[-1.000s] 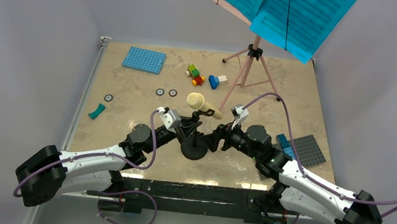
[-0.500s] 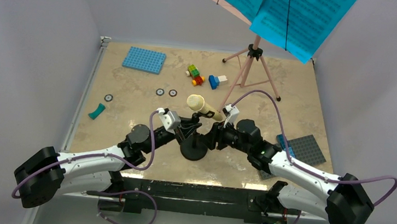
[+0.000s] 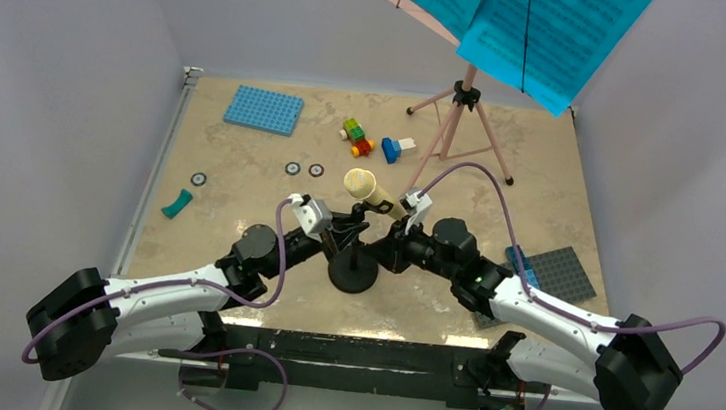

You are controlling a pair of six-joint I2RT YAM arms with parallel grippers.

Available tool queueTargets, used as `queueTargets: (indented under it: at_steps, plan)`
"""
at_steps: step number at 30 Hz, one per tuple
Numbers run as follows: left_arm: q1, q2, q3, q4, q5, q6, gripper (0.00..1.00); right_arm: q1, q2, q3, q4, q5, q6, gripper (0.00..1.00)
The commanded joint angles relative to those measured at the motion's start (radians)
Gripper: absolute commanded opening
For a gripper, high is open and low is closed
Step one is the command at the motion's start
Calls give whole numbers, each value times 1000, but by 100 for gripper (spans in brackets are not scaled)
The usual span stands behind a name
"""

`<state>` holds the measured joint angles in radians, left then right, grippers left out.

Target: Pack up the instrument practice props

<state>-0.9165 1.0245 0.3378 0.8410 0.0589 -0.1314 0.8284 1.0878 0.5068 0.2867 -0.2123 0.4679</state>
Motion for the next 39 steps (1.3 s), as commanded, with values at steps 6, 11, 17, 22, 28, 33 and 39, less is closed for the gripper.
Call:
queueTargets:
  at_steps: [6, 11, 17, 22, 28, 33, 39]
  plan:
    - [-10, 32, 16, -137, 30, -60, 0, 122, -27, -58, 218, 201, -278, 0]
    - [-10, 47, 9, -126, 16, -76, 0, 211, -43, -89, 263, 389, -519, 0]
    - [-10, 56, -11, -102, -3, -83, 0, 338, -39, -118, 330, 609, -800, 0]
    - [-10, 70, -21, -94, -13, -85, 0, 459, 57, -124, 433, 764, -997, 0]
    - [-10, 77, -36, -70, -9, -100, 0, 588, 257, -117, 675, 912, -1278, 0]
    - [-10, 71, -47, -68, -8, -101, 0, 603, 277, -113, 705, 933, -1314, 0]
    - [-10, 70, -53, -57, -17, -94, 0, 604, 228, -83, 640, 960, -1260, 0]
